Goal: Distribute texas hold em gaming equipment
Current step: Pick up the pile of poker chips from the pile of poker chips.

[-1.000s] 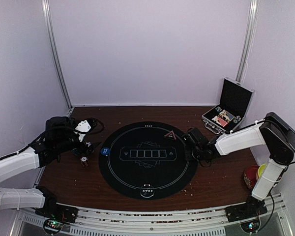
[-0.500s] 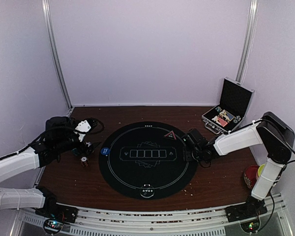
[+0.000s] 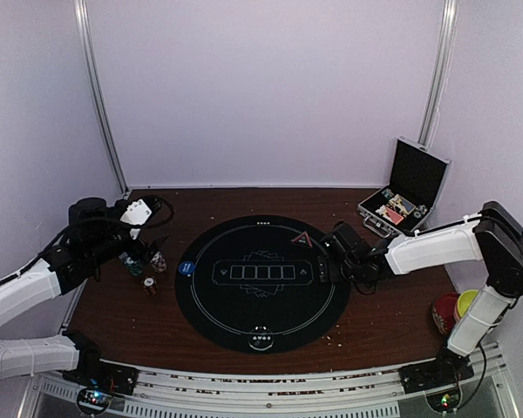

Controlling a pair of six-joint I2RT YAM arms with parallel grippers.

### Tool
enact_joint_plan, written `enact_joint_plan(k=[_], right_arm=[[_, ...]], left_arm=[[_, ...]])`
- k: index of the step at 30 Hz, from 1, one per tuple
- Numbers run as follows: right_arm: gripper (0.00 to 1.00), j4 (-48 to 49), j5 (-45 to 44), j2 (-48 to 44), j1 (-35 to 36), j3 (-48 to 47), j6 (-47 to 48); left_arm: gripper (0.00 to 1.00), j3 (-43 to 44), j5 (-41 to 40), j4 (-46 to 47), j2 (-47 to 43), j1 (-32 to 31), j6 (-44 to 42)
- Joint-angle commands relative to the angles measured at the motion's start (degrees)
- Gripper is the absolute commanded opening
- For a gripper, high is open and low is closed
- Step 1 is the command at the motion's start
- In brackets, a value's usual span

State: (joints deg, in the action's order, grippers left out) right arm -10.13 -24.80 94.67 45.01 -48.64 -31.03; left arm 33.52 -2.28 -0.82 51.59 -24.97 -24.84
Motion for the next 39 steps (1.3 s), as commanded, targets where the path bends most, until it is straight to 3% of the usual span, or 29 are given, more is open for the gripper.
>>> enact_joint_plan(k=[1, 7, 11, 15, 21, 35, 39], right_arm=[[1.0, -1.77, -0.93, -4.14, 1.03, -1.0, -0.53], [1.0, 2.75, 9.47, -10.13, 1.76, 1.37, 0.61], [1.0, 5.1, 12.37, -12.88, 6.8, 2.04, 3.19], [1.0, 4.77, 8.72, -11.33, 11.71, 0.95, 4.57], [1.0, 6.07, 5.63, -7.75, 16.0, 1.1, 4.83], [0.98, 7.45, 0.02, -3.16, 16.16, 1.44, 5.42], [0.98, 6.91, 0.06, -1.6, 16.29, 0.58, 5.62]], left_arm=[[0.98, 4.91, -3.86, -4.37, -0.19, 1.81, -2.04], [0.98, 9.27, -0.43, -11.99, 1.22, 8.95, 0.87], [0.98, 9.22, 2.24, -14.33, 1.13, 13.96, 2.67], [0.98, 8.95, 0.72, -17.31, 3.16, 15.45, 3.67], [0.98, 7.17, 5.98, -17.48, 4.22, 19.37, 2.98], [0.98, 4.77, 22.27, -15.51, 14.5, 32.22, -2.24], [0.98, 4.59, 25.93, -15.17, 16.04, 32.84, -3.67]])
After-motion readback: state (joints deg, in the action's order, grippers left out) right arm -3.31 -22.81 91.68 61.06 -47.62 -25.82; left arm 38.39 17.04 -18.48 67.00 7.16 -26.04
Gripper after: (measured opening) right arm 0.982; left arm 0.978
